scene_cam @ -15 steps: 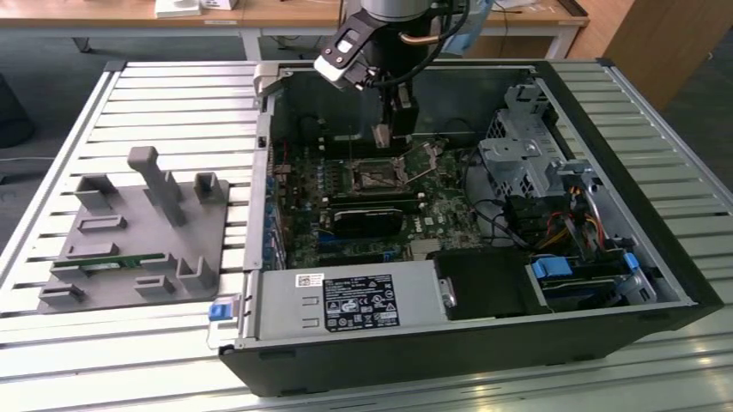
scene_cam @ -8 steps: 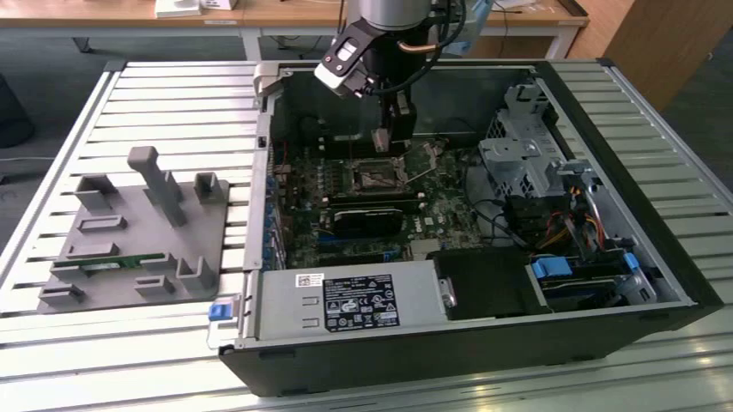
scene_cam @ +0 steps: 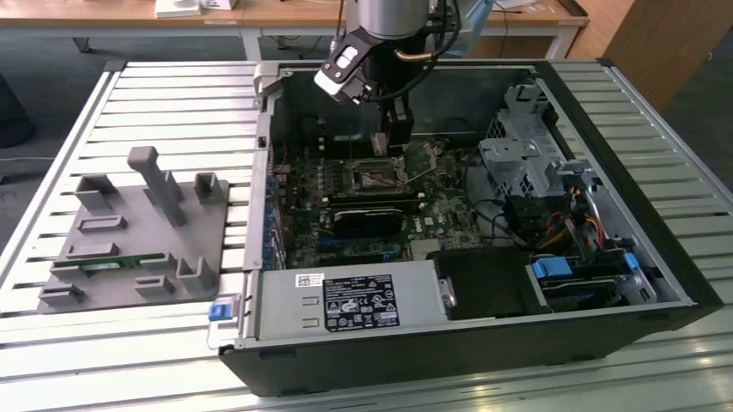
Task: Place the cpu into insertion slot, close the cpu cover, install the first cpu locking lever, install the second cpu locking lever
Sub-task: 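Place the cpu into insertion slot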
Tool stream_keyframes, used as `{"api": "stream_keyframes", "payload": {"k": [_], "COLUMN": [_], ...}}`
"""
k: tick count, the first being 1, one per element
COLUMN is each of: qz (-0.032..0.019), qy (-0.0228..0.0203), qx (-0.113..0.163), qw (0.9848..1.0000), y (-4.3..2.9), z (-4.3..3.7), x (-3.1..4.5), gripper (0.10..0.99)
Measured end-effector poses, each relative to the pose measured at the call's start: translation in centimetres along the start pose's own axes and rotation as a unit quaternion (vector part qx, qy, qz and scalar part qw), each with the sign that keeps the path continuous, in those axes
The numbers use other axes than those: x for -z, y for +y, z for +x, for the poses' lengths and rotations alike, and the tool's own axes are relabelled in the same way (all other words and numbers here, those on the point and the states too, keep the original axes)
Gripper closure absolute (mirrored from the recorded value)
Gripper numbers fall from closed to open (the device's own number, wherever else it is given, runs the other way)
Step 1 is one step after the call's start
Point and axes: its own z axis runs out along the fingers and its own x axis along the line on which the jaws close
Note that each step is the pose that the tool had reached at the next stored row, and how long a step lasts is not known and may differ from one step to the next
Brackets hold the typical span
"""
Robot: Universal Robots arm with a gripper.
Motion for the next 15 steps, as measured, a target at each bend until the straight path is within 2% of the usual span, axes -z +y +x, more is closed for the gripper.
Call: {"api": "stream_keyframes", "payload": {"k": [3, 10, 15], "qz": [-0.0001, -0.0001, -0.0002], "qy": [-0.0008, -0.0008, -0.0008], "qx": [-0.008, -0.008, -0.008], "qw": [1.0000, 1.0000, 1.0000], "y": [-0.11, -0.34, -0.84], "z": [0.16, 0.59, 0.69], "x": [-0.34, -1.39, -1.91], "gripper": [0.557, 0.557, 0.557]}}
